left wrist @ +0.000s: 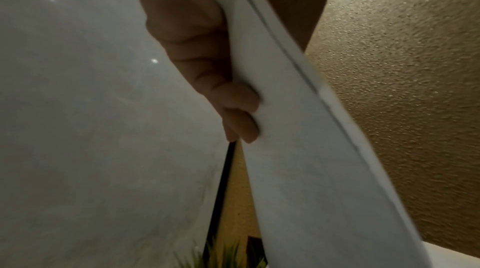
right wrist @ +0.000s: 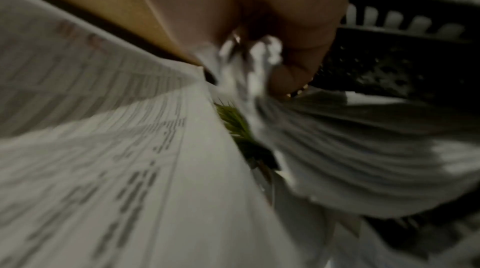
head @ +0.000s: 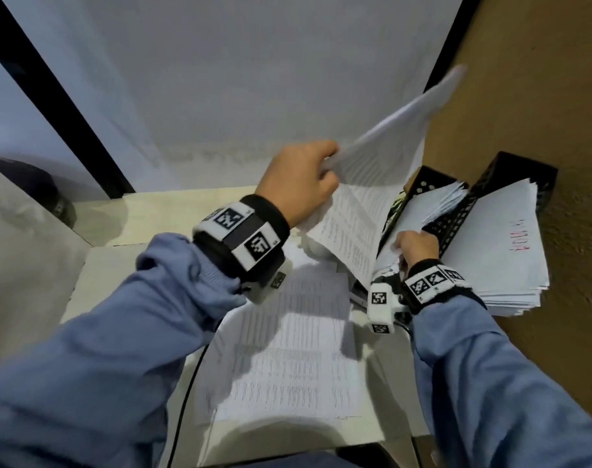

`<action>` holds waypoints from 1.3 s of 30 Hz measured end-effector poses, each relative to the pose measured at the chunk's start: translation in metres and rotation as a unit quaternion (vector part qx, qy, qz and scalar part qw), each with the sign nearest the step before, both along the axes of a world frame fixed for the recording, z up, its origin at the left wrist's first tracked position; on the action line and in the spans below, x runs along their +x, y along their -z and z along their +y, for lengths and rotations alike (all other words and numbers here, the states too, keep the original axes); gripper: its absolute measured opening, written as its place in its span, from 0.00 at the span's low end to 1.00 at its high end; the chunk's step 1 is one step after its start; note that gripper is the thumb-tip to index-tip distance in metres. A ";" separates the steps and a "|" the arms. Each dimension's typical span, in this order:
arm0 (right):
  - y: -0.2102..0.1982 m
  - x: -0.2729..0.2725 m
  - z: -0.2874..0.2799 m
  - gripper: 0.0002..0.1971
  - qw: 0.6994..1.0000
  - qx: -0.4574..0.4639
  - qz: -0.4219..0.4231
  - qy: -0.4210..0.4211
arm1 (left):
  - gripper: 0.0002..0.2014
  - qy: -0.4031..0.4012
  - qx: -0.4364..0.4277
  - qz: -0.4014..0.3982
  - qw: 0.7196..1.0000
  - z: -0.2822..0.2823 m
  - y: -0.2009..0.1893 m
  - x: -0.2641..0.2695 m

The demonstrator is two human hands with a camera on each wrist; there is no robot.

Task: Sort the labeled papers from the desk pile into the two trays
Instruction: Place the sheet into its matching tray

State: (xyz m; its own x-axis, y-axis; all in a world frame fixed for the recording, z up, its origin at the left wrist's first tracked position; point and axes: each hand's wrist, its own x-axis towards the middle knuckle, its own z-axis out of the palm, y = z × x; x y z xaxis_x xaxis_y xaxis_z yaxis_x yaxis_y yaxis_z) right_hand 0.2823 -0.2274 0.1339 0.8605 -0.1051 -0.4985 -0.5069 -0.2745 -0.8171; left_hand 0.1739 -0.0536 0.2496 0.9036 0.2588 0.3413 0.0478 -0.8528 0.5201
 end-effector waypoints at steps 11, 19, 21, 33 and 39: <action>-0.014 0.021 -0.030 0.08 0.988 0.014 -0.131 -0.084 | 0.11 0.071 0.085 0.090 0.990 -0.066 0.016 0.079; -0.032 0.035 -0.025 0.20 0.953 -0.138 -0.219 -0.157 | 0.11 0.072 -0.018 0.161 0.984 -0.091 0.066 0.117; -0.024 0.032 -0.020 0.22 0.935 -0.213 -0.208 -0.191 | 0.11 0.086 -0.052 0.214 0.972 -0.088 0.086 0.117; 0.032 -0.023 -0.034 0.19 0.974 0.022 -0.221 -0.044 | 0.06 -0.026 -0.430 0.127 0.894 -0.023 0.139 0.006; 0.102 -0.094 -0.039 0.20 0.990 0.008 -0.084 -0.111 | 0.12 -0.329 -0.319 0.267 0.848 0.034 0.234 -0.111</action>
